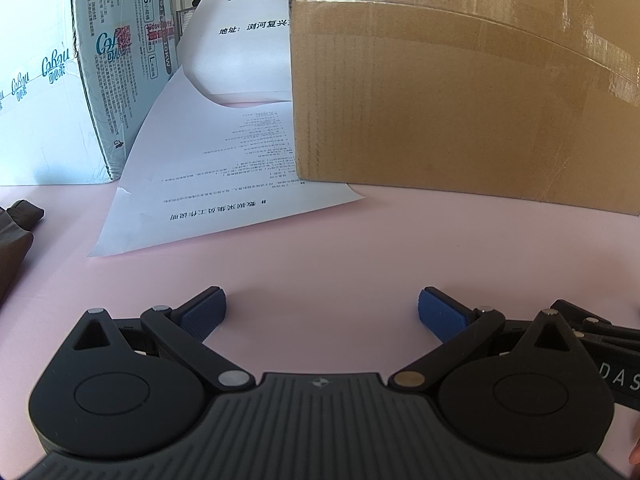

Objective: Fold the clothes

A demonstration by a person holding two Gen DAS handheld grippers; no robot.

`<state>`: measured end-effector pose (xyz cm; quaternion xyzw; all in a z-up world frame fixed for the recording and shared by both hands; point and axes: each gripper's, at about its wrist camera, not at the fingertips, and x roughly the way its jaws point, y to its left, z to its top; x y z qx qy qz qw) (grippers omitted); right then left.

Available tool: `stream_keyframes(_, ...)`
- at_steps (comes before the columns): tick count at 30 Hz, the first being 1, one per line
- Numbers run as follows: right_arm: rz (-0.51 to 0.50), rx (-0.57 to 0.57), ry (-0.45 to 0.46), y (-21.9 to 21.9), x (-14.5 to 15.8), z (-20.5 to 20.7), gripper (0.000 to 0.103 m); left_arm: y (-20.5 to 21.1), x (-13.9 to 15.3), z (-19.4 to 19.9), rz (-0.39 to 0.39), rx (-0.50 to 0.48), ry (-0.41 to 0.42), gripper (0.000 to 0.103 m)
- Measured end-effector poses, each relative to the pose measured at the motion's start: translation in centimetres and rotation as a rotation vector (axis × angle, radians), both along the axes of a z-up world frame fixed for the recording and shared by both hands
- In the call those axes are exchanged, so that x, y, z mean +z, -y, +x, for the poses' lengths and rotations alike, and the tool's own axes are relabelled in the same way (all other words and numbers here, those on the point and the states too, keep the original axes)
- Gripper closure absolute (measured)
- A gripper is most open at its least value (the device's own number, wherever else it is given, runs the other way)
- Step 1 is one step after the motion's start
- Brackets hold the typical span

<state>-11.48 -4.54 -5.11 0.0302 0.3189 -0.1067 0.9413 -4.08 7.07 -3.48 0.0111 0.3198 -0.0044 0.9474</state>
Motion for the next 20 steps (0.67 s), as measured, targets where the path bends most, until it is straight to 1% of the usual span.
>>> stream_keyframes(20,0.000,0.000,0.000,-0.01,-0.05,0.00,0.000,-0.09,0.08,-0.01,-0.010,0.001,0.000,0.000)
